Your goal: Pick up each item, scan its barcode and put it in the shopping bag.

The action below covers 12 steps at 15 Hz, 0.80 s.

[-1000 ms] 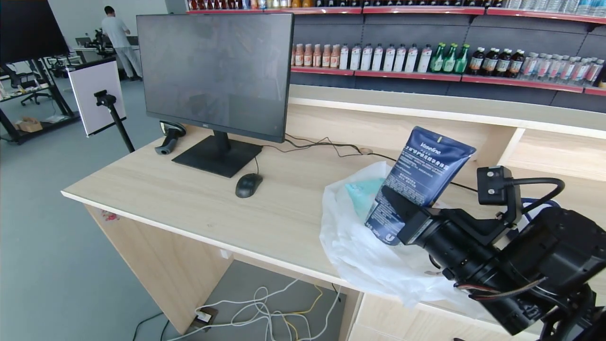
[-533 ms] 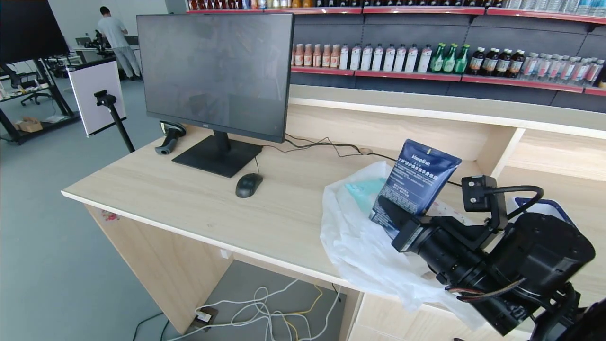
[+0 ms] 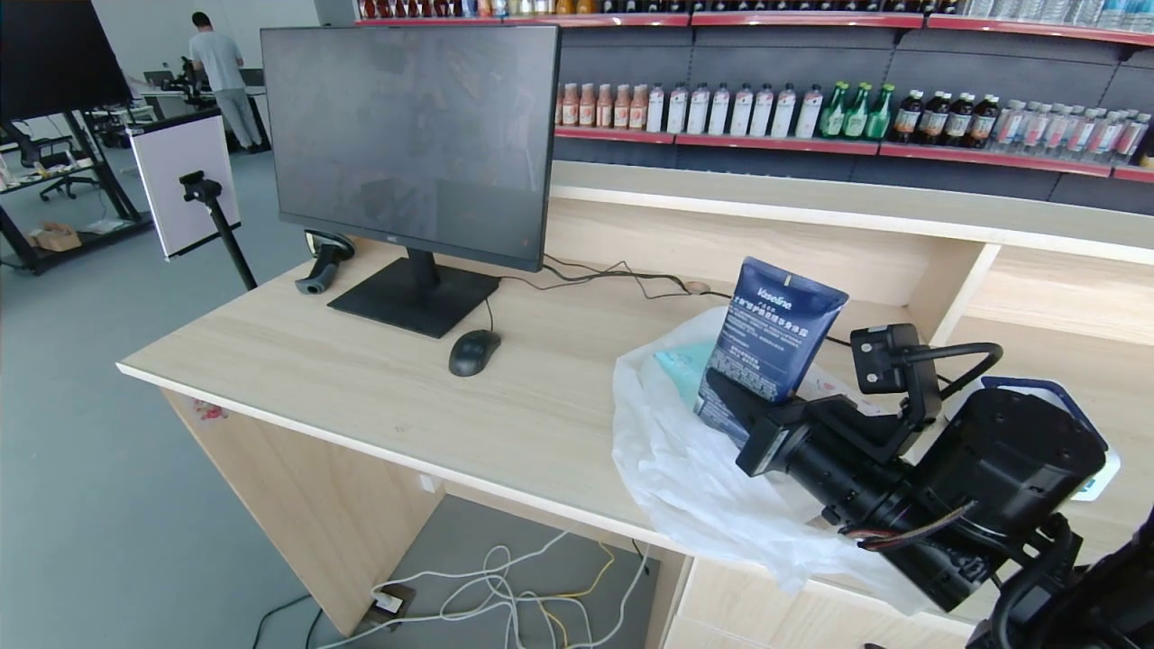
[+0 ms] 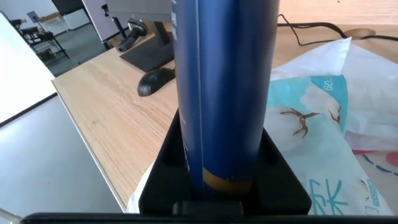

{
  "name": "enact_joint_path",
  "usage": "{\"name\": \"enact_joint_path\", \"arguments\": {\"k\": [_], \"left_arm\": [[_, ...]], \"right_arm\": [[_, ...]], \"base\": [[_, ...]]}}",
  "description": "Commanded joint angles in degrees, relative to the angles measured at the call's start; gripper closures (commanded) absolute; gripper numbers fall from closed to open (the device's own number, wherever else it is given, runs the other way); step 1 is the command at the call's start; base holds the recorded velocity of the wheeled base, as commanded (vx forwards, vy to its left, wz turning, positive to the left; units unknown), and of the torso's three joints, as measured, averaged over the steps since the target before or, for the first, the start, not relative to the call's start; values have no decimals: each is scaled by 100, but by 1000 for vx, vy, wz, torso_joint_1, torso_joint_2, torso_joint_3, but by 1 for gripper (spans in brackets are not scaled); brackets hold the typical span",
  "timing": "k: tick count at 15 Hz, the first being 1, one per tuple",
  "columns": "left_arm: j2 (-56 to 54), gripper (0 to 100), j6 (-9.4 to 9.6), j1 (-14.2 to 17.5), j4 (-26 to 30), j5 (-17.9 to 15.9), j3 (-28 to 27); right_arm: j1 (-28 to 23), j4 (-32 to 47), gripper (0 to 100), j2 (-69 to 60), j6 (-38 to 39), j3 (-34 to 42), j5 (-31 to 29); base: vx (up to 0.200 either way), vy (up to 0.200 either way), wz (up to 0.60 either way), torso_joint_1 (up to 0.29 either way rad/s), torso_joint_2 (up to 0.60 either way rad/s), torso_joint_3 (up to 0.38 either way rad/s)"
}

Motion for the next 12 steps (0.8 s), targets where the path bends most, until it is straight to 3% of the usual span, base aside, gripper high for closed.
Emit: {"name": "enact_joint_path", "arguments": {"k": [1,7,12], "left_arm": [[0,0,1,10,-6,1,0],[0,0,1,1,-6,1,0],[0,0,1,1,-6,1,0]], "right_arm": [[18,-6,100,29,8,61,-2],[35,-6,100,267,-273,-185,51],[35,-6,100,443,-783,-247,622]], "base": [[0,0,0,0,0,0],[0,0,0,0,0,0],[0,0,0,0,0,0]]}}
